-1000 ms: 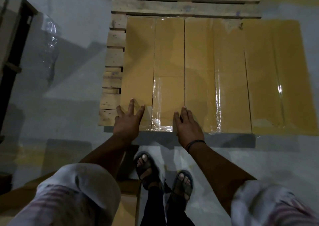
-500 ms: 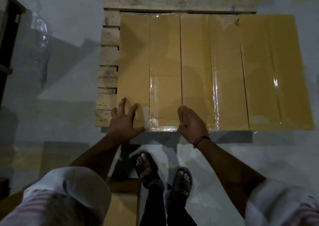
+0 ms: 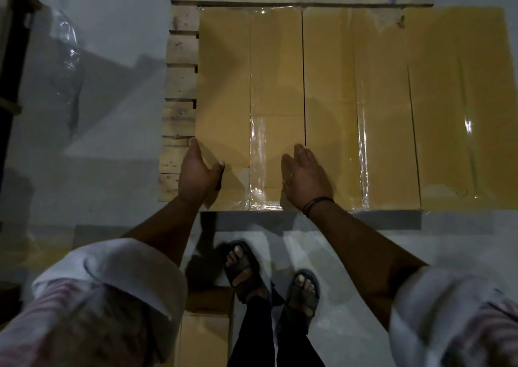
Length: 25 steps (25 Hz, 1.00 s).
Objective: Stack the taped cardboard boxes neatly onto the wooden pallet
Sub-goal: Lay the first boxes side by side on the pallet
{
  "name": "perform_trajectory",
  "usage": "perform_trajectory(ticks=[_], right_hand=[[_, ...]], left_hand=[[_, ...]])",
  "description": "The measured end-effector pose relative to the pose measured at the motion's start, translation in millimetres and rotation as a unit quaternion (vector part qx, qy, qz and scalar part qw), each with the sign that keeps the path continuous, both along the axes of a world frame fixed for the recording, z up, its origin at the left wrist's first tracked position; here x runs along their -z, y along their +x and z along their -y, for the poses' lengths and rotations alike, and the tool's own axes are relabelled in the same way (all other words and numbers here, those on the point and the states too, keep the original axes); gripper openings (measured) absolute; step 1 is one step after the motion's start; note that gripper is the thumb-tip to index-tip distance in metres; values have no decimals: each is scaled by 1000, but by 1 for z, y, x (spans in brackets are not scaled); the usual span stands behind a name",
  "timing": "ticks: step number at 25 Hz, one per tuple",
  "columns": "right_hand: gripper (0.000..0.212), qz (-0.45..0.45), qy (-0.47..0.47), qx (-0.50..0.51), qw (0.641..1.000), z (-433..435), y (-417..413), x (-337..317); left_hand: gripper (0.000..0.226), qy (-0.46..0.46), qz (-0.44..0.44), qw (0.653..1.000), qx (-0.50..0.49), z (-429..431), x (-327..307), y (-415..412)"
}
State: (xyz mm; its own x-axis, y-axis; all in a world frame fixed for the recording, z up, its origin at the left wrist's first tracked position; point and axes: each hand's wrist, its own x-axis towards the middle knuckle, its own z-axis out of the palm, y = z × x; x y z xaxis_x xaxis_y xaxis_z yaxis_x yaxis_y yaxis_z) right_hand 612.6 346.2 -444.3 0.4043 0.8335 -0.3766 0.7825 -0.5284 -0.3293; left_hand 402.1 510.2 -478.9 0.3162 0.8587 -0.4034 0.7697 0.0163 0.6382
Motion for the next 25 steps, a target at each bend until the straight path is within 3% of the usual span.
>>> perform_trajectory(ticks=[17,22,25], right_hand=[[61,4,-1,-17,1000,10,8,1],[63,2,-7,-6,1000,9,3,4],[64,5,-8,-5,1000,9,-2,2]], left_hand=[[70,-6,25,1000,6,6,-21,14],[83,-34,10,999,-3,1,-20,14],[94,-58,-69,995,39,-8,-23,16]])
